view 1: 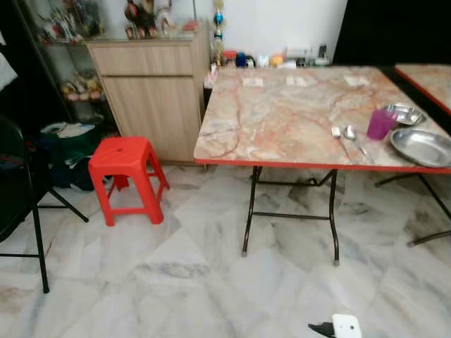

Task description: Setting the table

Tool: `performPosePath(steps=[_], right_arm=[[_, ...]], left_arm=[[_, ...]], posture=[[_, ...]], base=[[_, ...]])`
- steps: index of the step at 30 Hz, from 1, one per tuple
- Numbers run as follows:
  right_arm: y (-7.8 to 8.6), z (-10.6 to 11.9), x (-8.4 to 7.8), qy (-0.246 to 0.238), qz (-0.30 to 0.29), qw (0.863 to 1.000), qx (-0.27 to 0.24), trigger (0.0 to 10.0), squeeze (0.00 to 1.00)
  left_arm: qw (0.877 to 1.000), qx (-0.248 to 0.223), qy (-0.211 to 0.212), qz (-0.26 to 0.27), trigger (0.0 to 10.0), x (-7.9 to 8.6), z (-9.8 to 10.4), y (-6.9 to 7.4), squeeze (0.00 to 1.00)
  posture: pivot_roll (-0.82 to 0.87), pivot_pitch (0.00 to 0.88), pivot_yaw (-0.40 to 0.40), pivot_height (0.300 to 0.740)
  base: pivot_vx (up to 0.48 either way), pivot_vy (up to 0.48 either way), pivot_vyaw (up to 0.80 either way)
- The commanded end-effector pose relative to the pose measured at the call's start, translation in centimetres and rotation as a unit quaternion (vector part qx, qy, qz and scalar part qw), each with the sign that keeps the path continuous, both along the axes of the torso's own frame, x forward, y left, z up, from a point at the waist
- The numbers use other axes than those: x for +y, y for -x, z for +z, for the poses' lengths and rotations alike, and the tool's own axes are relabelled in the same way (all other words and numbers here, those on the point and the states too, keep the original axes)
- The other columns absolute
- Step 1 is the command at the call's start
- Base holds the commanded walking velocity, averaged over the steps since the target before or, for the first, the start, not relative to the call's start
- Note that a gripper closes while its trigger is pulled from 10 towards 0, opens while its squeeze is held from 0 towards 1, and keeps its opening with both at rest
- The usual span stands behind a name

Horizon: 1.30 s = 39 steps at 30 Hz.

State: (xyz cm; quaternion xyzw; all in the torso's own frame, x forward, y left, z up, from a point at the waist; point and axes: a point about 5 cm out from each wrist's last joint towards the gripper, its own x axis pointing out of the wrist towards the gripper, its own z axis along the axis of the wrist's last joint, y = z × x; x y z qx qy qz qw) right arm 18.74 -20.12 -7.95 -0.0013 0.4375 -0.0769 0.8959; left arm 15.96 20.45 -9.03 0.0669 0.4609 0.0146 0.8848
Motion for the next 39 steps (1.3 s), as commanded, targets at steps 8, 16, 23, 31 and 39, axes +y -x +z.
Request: performPosePath(steps=[8,16,23,31,39], right_arm=[[-1.49,0.42,1.56,-0.064,-0.023,0.998,-0.001,10.0,0.0],[-1.54,0.46,1.51,-0.067,-0.018,0.998,-0.003,10.0,0.0],[-1.43,0.38,1.55,-0.068,-0.009,0.998,0.003,10.0,0.0],[-1.37,0.33,1.76,-0.073,-0.004,0.997,0.006,10.0,0.0],[-1.4,0.33,1.82,-0.072,-0.004,0.997,0.006,10.0,0.0]], left_arm=[[0.995,-0.042,0.081,0.026,10.0,-0.01,1.55,-3.31,0.0],[0.995,-0.039,0.088,0.03,10.0,-0.36,1.45,-3.27,0.0],[0.994,-0.037,0.091,0.039,10.0,-0.27,1.35,-3.07,0.0],[0.994,-0.04,0.091,0.045,10.0,0.17,1.49,-3.19,0.0],[0.994,-0.04,0.094,0.045,10.0,0.15,1.53,-3.28,0.0]], posture=[[0.01,0.053,-0.013,0.74],[0.0,0.063,-0.016,0.74],[0.0,0.05,-0.017,0.74],[0.0,0.026,-0.008,0.74],[0.0,0.018,-0.006,0.74]], base=[[0.0,-0.36,-0.46],[0.0,-0.077,0.0],[0.0,0.0,0.0],[0.0,0.0,0.0],[0.0,0.0,0.0]])
